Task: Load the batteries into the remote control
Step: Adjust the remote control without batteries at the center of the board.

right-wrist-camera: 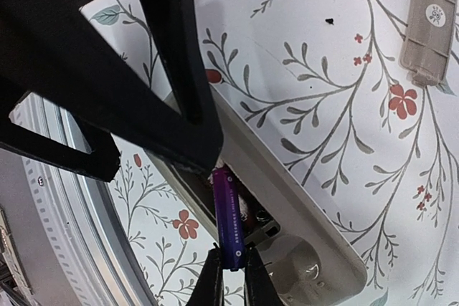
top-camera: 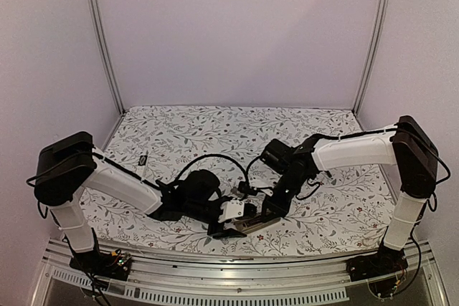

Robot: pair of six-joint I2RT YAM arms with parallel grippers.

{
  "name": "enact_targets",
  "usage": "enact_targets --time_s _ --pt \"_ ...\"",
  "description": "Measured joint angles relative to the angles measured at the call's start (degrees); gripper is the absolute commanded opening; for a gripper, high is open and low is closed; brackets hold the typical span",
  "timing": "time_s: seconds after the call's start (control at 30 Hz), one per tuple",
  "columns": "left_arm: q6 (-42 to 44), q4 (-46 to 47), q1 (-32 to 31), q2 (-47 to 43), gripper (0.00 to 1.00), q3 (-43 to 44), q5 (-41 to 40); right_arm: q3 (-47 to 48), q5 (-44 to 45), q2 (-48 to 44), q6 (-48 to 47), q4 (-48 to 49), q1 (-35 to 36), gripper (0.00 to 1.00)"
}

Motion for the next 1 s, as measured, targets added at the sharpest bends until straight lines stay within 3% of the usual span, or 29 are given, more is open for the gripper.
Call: enact_targets --time_s 0.37,0.67,1.0 --pt "2.5 -0.7 0.1 0.0 0.59 0.0 -4.4 0.0 0.2 -1.2 0.0 -0.8 -0.4 0.00" --pt "4.3 -2.0 0.3 -0.4 0.72 0.0 -3.9 0.0 0.2 -1.5 0.7 -1.0 -0.5 0.00" --pt "4.1 -5.3 0.3 -0.3 0.65 1.8 -2.6 0.0 -0.3 -2.6 2.0 -0.9 -0.5 0.00"
